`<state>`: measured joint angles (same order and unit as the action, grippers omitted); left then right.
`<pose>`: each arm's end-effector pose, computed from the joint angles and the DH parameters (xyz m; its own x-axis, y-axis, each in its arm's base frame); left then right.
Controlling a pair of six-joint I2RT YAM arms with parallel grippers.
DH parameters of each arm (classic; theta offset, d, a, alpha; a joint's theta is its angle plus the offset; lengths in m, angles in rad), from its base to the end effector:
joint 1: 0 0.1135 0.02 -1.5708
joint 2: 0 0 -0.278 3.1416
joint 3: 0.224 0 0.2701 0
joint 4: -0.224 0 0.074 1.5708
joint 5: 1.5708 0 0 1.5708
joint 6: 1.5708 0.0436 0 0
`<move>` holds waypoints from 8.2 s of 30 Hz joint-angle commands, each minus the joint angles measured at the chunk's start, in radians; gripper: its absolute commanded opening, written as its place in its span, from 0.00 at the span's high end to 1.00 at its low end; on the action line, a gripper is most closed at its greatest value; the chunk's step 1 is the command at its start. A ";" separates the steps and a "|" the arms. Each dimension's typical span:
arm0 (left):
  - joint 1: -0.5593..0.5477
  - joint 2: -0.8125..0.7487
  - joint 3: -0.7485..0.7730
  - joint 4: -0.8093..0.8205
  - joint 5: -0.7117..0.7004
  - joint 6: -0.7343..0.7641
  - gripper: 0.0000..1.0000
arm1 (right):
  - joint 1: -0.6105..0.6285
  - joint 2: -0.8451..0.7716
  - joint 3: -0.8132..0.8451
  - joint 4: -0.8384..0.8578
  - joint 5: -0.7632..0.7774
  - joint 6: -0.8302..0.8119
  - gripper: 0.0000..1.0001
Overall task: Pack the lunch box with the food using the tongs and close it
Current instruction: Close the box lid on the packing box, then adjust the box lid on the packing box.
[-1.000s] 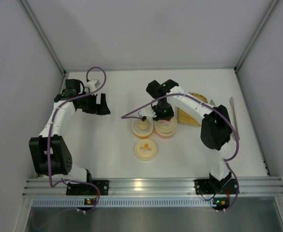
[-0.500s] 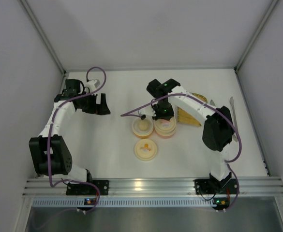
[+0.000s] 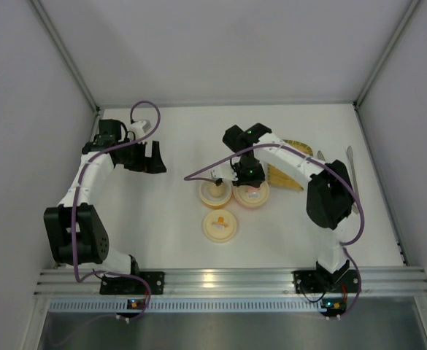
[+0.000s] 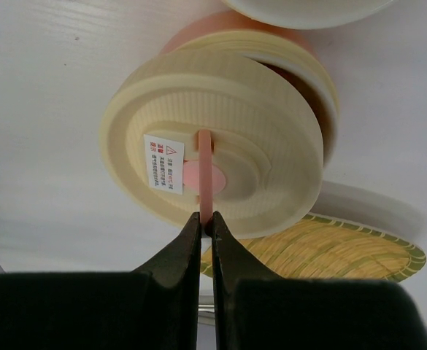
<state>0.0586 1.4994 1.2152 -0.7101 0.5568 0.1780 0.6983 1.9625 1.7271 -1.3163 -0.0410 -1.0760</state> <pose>0.3311 -0.0037 0.2815 -0.7816 0.1047 -0.6149 0.3823 0.8594 -0.3395 0.3040 0.2575 0.2498 0.2022 -0.9783 -0.0451 -0.9793 -0.2025 0.0026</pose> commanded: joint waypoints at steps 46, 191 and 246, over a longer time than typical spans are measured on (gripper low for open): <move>0.004 0.012 0.000 0.024 -0.009 0.012 0.02 | -0.022 0.036 0.084 -0.121 0.006 0.002 1.00; 0.003 -0.051 0.014 -0.006 -0.005 0.051 0.02 | -0.138 -0.111 0.108 0.048 -0.171 0.418 0.55; 0.003 -0.048 0.012 -0.002 -0.017 0.049 0.02 | -0.336 0.065 -0.015 0.097 -0.614 0.469 0.51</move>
<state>0.0586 1.4731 1.2156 -0.7189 0.5301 0.2142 0.3737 2.0628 1.7275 -1.2865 -0.6483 -0.5903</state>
